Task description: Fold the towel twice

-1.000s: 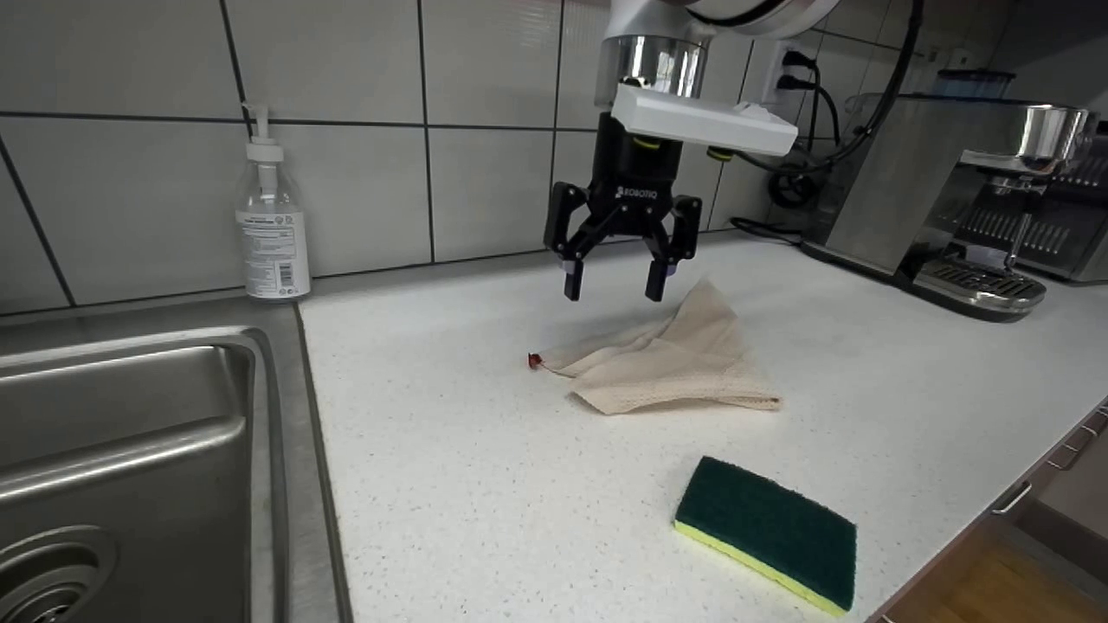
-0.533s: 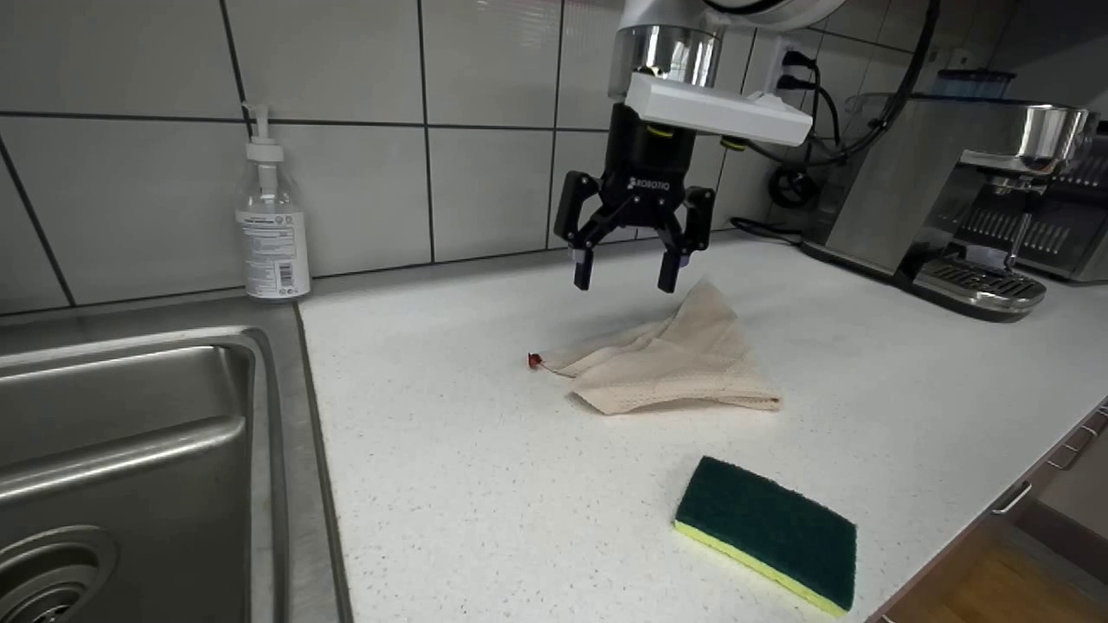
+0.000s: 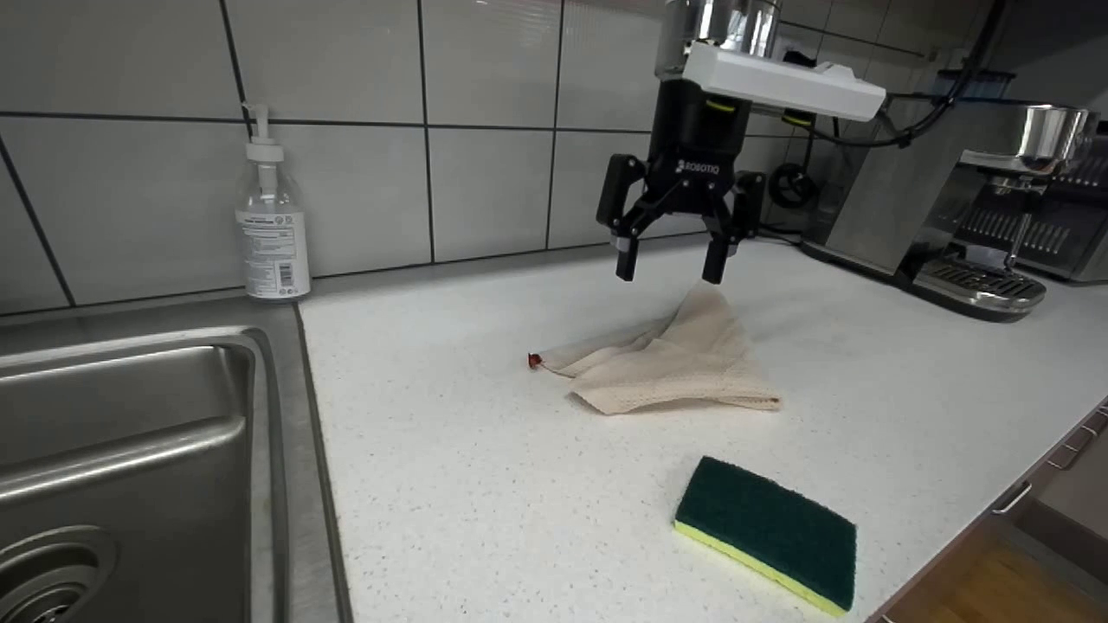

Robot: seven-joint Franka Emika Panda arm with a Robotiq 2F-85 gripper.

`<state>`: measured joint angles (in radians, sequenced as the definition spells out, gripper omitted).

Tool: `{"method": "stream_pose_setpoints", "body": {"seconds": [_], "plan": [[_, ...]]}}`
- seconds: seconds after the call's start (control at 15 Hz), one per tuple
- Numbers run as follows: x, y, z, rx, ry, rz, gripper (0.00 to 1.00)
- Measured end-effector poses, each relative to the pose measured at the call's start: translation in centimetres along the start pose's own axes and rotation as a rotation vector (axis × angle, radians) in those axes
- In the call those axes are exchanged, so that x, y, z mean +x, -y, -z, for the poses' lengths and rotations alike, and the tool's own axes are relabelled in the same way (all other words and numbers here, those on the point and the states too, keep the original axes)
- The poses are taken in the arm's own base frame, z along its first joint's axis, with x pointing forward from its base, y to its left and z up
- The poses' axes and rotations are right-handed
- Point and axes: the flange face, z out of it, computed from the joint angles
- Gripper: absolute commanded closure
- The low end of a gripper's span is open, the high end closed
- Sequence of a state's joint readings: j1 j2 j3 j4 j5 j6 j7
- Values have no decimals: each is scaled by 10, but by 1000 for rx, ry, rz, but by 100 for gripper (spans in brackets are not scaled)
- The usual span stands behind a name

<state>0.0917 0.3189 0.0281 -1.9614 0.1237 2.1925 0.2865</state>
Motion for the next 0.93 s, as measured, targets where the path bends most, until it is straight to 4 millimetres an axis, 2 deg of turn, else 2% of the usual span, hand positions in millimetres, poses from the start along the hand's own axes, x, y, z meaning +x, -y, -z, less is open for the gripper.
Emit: {"method": "stream_pose_setpoints", "body": {"seconds": [0.93], "plan": [[-77,-61,17,-58,16,22,0]]}}
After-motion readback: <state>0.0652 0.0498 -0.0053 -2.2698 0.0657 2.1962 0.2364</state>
